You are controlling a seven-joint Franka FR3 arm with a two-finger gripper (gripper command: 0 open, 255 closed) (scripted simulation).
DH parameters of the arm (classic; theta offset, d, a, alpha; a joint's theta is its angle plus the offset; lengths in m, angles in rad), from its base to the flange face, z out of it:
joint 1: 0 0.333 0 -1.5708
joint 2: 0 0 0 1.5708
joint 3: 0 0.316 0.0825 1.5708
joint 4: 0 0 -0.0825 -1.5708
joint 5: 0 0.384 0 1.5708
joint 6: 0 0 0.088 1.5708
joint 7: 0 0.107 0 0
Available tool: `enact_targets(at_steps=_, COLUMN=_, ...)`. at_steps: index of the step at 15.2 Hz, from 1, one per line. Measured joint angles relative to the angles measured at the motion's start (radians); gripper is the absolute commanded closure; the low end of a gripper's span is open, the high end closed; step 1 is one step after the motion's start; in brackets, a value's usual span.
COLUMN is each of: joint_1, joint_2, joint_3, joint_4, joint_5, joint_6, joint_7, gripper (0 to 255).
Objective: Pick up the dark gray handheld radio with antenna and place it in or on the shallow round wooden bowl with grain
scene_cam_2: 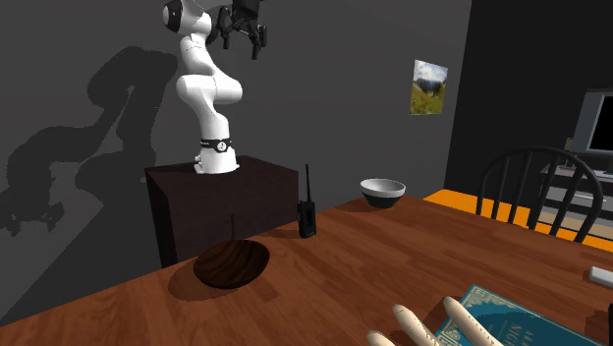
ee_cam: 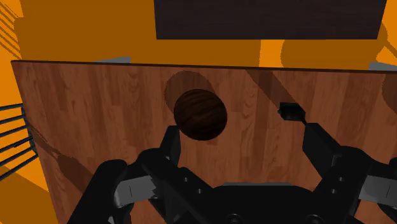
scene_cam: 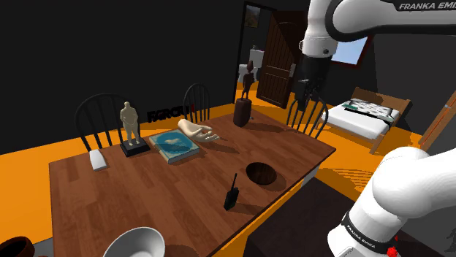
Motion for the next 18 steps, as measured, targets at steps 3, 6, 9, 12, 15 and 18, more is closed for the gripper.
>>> enact_targets(at_steps=3, joint_1=0.014, joint_2=0.007, joint_3=-0.018, joint_4=-0.033, joint_5=-0.003, joint_6=0.046, joint_7=-0.042, gripper=0)
enact_targets(at_steps=6, joint_1=0.042, joint_2=0.037, joint_3=-0.067, joint_4=-0.101, joint_5=-0.017, joint_6=0.160, joint_7=-0.149, gripper=0)
enact_targets(at_steps=9, joint_1=0.071, joint_2=0.077, joint_3=-0.120, joint_4=-0.166, joint_5=-0.029, joint_6=0.283, joint_7=-0.266, gripper=0)
enact_targets(at_steps=12, joint_1=0.103, joint_2=0.140, joint_3=-0.171, joint_4=-0.216, joint_5=-0.035, joint_6=0.410, joint_7=-0.383, gripper=0)
enact_targets(at_steps=15, joint_1=0.137, joint_2=0.214, joint_3=-0.223, joint_4=-0.257, joint_5=-0.035, joint_6=0.535, joint_7=-0.507, gripper=0)
enact_targets(at_steps=18, joint_1=0.183, joint_2=0.311, joint_3=-0.265, joint_4=-0.272, joint_5=-0.016, joint_6=0.656, joint_7=-0.627, gripper=0)
